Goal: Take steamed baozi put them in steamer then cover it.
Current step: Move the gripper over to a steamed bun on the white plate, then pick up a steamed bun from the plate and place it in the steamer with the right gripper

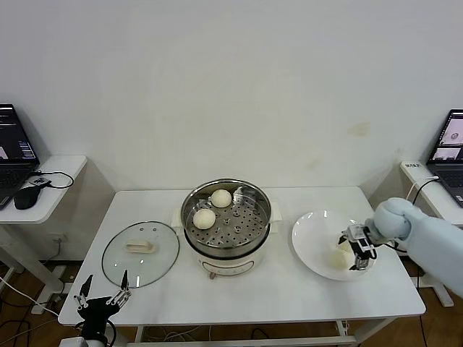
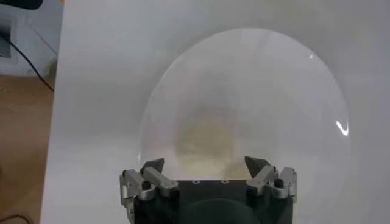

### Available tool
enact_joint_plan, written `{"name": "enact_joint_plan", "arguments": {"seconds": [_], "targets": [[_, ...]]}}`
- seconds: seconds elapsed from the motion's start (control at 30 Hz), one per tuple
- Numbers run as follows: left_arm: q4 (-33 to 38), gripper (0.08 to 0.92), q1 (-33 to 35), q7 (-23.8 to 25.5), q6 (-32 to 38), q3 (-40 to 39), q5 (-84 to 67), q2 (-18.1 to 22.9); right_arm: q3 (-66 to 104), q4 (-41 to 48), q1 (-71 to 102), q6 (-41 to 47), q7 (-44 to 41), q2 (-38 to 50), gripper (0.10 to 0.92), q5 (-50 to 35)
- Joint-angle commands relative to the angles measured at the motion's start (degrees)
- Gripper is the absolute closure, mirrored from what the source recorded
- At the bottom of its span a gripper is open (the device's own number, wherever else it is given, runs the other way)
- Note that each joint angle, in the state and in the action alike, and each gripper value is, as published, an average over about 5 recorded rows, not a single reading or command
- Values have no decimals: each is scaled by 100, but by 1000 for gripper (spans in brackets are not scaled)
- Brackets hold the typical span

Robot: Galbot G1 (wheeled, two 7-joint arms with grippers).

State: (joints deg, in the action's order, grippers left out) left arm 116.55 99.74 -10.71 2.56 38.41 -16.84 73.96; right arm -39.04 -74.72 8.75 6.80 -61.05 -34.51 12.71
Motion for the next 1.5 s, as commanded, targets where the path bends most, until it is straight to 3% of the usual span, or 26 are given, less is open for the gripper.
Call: {"name": "enact_joint_plan", "arguments": {"seconds": [0.03, 0.87, 1.23, 1.5], "targets": [[-26, 177, -7, 0, 3, 25, -7, -4, 115, 267, 191, -51, 23, -350, 220, 179], [19, 177, 33, -1, 5, 10, -11, 29, 212, 82, 144, 226, -188, -105, 440, 156], [135, 177, 46, 4, -7, 17, -17, -13, -755, -723, -1956, 738, -551, 312, 432, -1305], [252, 177, 80, 8, -12, 46, -38, -56, -1954, -742, -4076, 919, -452, -371, 430, -2316]]}}
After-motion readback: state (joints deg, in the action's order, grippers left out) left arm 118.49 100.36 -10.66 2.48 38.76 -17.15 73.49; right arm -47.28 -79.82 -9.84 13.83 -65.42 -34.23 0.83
